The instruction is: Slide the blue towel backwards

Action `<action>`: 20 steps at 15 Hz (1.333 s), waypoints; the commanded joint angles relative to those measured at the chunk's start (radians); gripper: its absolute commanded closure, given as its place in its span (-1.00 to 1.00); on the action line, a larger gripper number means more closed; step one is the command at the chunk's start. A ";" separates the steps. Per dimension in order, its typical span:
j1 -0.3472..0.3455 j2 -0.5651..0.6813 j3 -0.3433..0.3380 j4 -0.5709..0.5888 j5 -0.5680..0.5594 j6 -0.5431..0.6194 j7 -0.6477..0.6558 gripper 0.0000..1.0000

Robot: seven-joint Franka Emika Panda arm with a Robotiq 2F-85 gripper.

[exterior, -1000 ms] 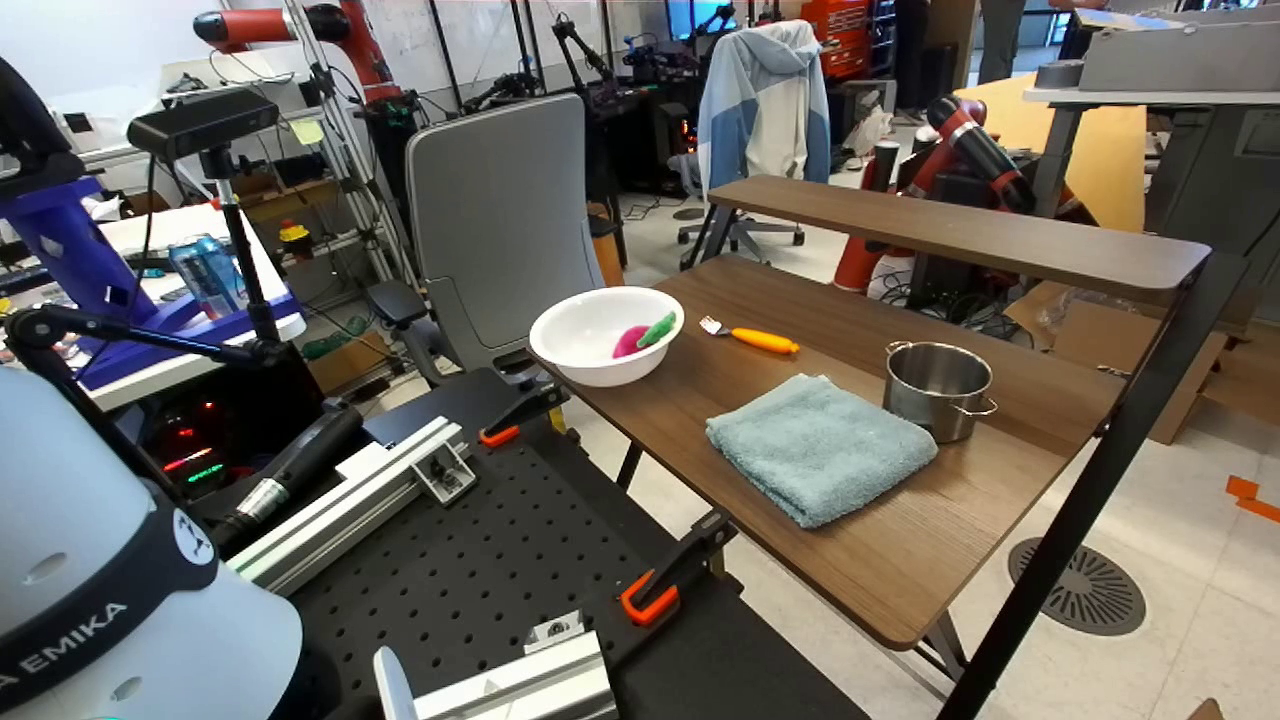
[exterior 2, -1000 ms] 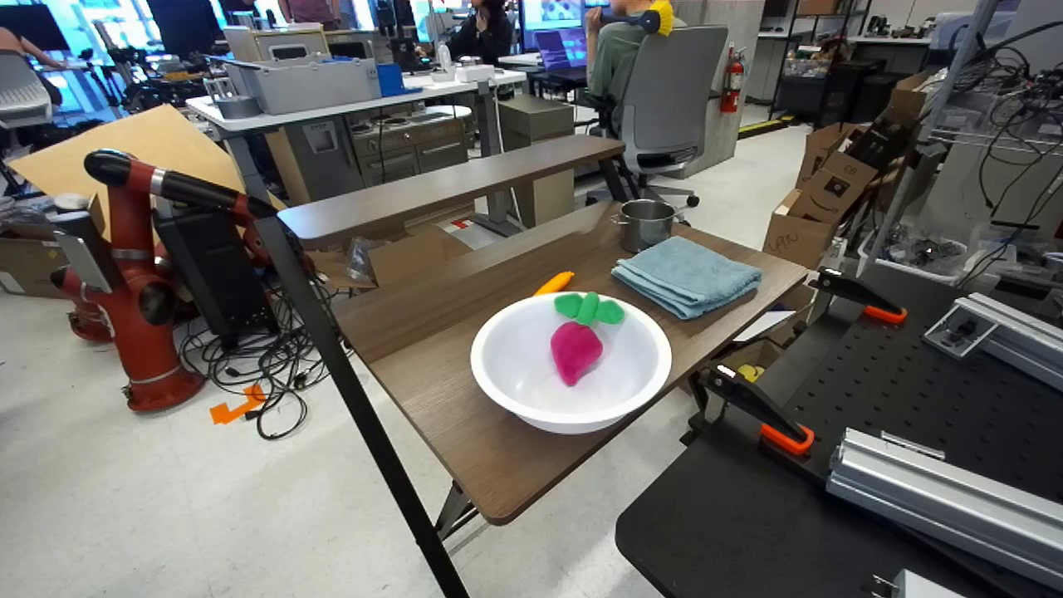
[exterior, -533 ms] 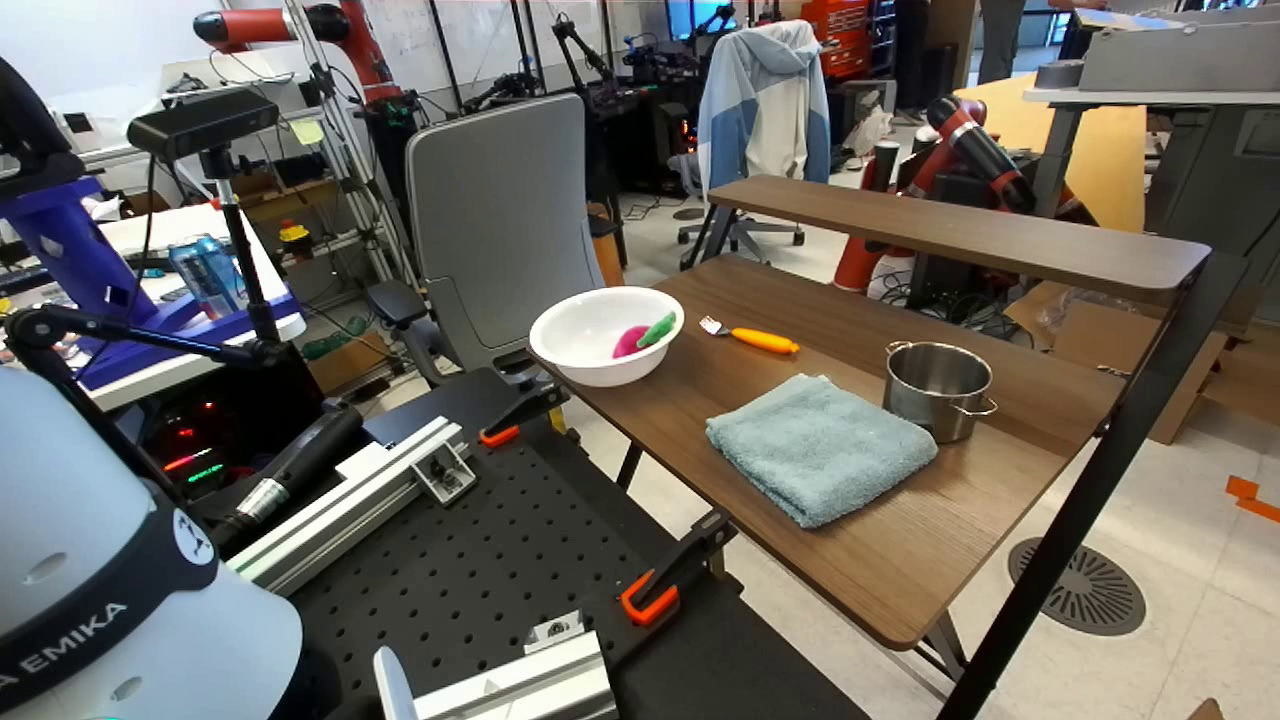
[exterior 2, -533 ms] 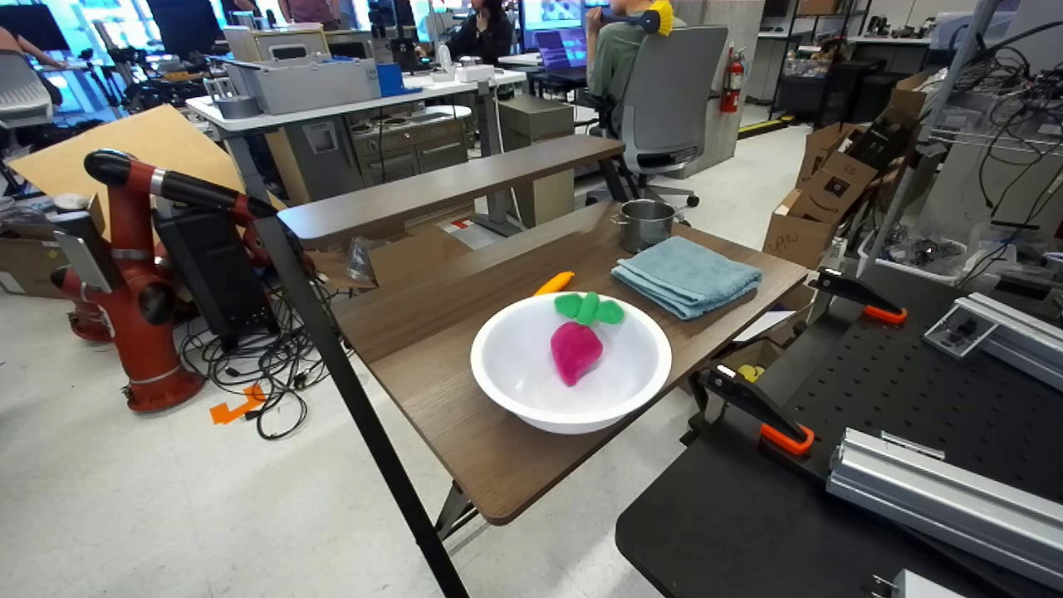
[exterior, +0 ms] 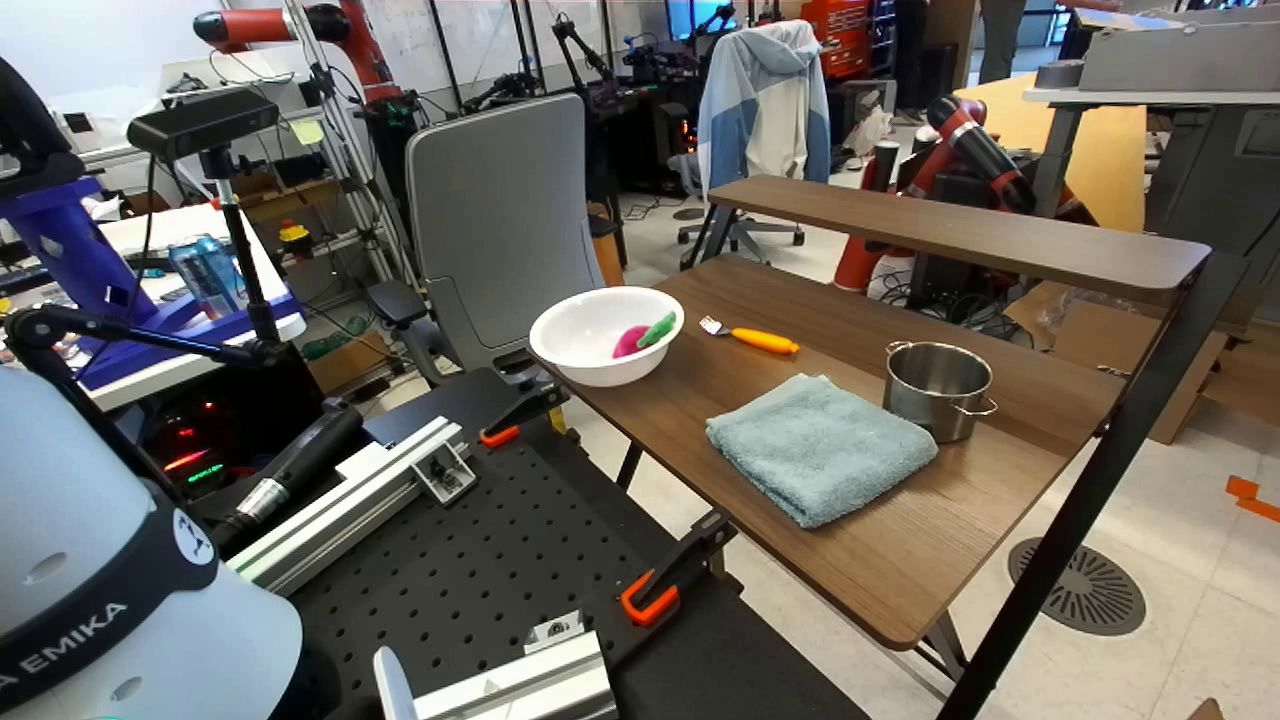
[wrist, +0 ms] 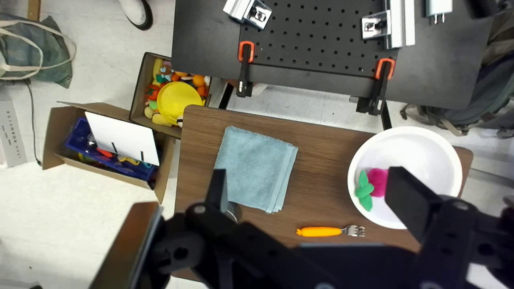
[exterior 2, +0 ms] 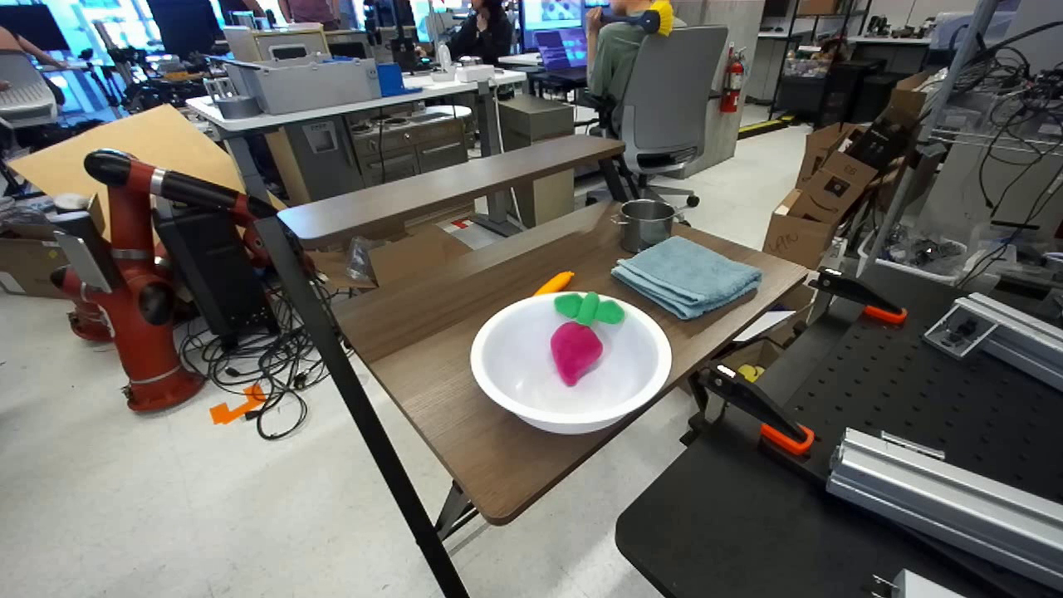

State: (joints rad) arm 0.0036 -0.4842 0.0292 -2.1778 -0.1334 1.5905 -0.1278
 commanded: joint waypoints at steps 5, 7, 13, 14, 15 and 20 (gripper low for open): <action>-0.012 0.123 0.012 -0.076 0.008 0.279 0.255 -1.00; -0.016 0.187 0.014 -0.081 0.013 0.358 0.330 -1.00; -0.024 0.329 -0.009 -0.084 0.011 0.461 0.384 -1.00; -0.029 0.347 -0.018 -0.084 0.010 0.468 0.378 -1.00; -0.034 0.361 -0.024 -0.082 0.007 0.470 0.374 -1.00; -0.060 0.425 -0.067 -0.088 0.007 0.493 0.308 -1.00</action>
State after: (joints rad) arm -0.0459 -0.0913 -0.0222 -2.2719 -0.1320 2.0492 0.2287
